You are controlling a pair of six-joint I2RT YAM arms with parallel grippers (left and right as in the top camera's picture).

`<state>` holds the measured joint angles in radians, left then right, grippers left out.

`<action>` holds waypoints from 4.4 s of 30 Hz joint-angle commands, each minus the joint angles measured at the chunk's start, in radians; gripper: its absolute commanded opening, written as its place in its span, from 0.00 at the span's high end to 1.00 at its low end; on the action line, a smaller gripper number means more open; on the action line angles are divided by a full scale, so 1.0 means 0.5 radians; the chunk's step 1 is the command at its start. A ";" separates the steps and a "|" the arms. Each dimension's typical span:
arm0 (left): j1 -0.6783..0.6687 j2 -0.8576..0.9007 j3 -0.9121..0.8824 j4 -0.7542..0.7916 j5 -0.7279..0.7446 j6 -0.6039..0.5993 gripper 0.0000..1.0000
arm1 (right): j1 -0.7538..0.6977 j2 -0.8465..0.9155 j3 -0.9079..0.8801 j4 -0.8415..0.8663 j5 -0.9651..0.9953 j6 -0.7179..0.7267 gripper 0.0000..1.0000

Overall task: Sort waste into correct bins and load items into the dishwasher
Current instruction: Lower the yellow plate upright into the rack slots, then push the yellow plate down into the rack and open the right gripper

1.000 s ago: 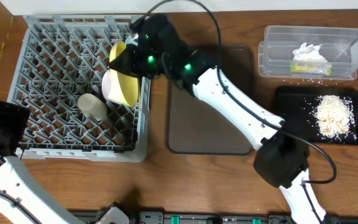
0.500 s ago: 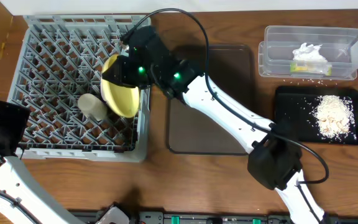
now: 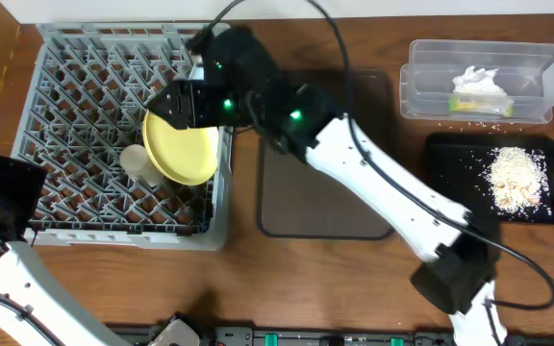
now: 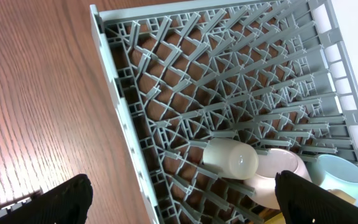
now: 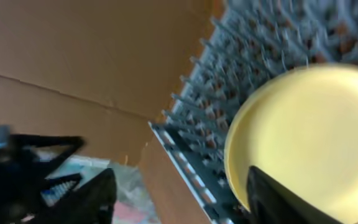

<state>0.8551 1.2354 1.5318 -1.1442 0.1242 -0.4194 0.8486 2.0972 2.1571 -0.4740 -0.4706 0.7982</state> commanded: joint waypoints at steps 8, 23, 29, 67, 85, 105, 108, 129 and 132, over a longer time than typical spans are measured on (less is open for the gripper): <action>0.008 0.002 0.008 0.000 -0.011 -0.003 0.05 | 0.056 0.014 0.016 -0.221 0.223 -0.320 0.98; 0.008 0.002 0.008 0.000 -0.011 -0.003 0.05 | 0.033 0.453 0.016 -0.285 0.523 -0.223 0.99; 0.008 0.002 0.008 0.000 -0.011 -0.003 0.05 | 0.030 0.607 0.016 -0.259 0.550 -0.222 0.99; 0.008 0.002 0.008 0.000 -0.011 -0.003 0.05 | 0.166 0.687 0.163 -0.478 0.843 -0.185 0.99; 0.008 0.002 0.008 0.000 -0.011 -0.003 0.05 | 0.175 0.217 0.529 -0.806 0.811 -0.541 0.99; 0.008 0.002 0.008 0.000 -0.011 -0.003 0.05 | 0.263 0.665 0.514 -0.411 0.547 -0.934 0.99; 0.008 0.002 0.008 0.000 -0.011 -0.003 0.05 | 0.263 0.636 0.518 -0.436 0.595 -0.965 0.99; 0.008 0.002 0.008 0.000 -0.011 -0.003 0.05 | 0.073 -0.381 0.518 -1.254 1.706 -0.987 0.01; 0.008 0.002 0.008 0.000 -0.011 -0.003 0.05 | -0.004 -0.461 0.518 -1.499 1.838 -0.983 0.01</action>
<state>0.8551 1.2354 1.5318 -1.1442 0.1242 -0.4194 0.8772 1.8797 2.4176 -1.1614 0.3164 0.3233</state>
